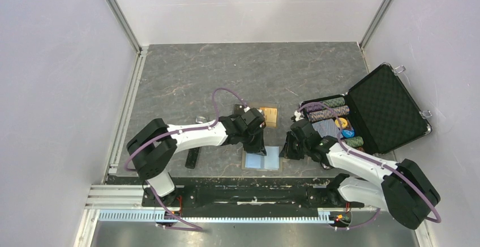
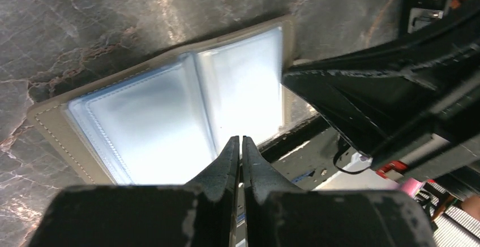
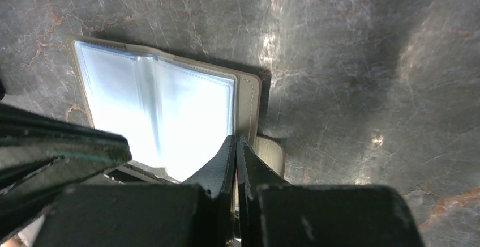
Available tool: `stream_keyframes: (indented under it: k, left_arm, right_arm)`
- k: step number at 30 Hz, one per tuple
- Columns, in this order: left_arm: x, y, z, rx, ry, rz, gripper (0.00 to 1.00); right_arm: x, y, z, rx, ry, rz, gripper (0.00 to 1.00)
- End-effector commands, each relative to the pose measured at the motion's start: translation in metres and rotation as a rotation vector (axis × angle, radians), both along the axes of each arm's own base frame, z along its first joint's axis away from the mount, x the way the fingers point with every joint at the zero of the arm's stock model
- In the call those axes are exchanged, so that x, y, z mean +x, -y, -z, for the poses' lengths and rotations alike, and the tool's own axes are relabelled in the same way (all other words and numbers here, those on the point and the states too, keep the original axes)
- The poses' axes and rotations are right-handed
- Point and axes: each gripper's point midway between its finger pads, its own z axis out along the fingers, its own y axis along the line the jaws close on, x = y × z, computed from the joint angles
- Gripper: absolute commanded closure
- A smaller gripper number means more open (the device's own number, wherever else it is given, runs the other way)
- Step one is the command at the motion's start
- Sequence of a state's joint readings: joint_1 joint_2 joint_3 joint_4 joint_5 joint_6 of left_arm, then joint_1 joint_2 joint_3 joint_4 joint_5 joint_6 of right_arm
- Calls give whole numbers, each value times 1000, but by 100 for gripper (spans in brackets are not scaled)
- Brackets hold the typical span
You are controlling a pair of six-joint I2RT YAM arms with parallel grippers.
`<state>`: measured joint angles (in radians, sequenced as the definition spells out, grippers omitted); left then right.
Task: Put the credit cards into the card holder
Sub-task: Open the card holder at the corner of the board.
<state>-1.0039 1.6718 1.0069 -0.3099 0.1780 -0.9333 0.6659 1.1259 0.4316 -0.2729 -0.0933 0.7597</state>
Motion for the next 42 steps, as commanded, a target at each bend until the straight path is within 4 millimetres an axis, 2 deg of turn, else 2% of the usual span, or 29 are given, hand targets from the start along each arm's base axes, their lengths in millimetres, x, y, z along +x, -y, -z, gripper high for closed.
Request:
stream_keyframes:
  k: [1,6,12,15,17,25,29,34,37,40,42]
  left_arm:
    - [-5,-7,16,75,-18,48,90]
    - [-9,0,28,77,-62,72,90]
    - [-8,8,35,106,-80,75,90]
    - [-10,4,44,158,-100,72,92]
    - [-12,2,48,178,-112,70,94]
    - [-11,2,47,192,-106,75,95]
    - [-13,-2,47,210,-104,83,95]
    - [-12,-4,48,233,-107,84,95]
    - [-12,-4,48,238,-105,86,94]
    - [-12,-4,47,239,-102,90,93]
    - [-12,-3,45,236,-97,91,92]
  right_arm:
    - [-13,-6,1,77,-30,17,100]
    - [-10,-8,-8,110,2,30,100]
    - [13,-15,-47,138,142,18,100]
    - [18,-21,-61,176,186,2,100]
    - [17,-26,-61,195,179,-14,100]
    - [10,-27,-40,171,104,-27,100]
    - [15,-29,-49,182,128,-20,100]
    - [29,-24,-87,180,266,-12,100]
    - [31,-25,-101,197,312,-37,100]
    - [28,-31,-97,222,295,-59,100]
    - [24,-29,-80,197,245,-55,100]
